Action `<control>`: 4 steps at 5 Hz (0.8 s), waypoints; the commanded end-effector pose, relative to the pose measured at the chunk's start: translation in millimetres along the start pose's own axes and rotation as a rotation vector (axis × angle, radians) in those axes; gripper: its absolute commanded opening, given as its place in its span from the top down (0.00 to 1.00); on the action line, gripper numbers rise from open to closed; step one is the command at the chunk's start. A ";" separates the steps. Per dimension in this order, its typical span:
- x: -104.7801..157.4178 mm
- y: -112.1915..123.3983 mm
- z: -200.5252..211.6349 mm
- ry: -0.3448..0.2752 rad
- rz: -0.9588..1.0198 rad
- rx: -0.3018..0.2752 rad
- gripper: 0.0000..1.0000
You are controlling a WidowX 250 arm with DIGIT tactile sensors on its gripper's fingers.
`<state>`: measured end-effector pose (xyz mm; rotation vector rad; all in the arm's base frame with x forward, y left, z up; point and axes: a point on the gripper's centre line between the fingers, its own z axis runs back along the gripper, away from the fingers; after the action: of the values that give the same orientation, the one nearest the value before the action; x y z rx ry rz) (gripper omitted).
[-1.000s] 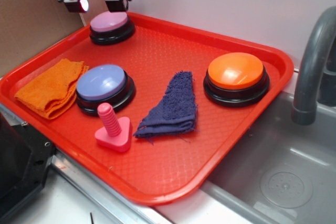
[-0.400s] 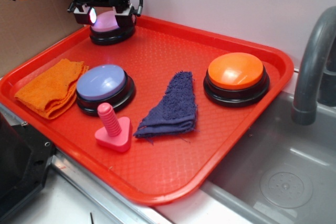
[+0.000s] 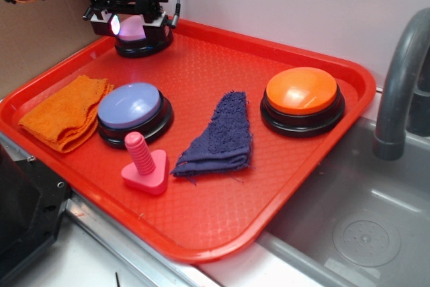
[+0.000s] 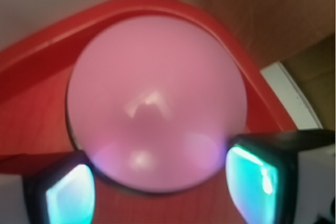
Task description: Push the pink button.
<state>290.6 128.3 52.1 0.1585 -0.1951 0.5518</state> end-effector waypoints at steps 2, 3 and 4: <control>2.4 3.6 107.8 -0.127 -0.157 0.050 0.00; 3.1 8.6 109.7 -0.124 -0.132 0.023 0.00; 3.5 10.2 115.0 -0.185 -0.228 -0.034 0.00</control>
<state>277.5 103.3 145.7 0.1865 -0.2962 0.2998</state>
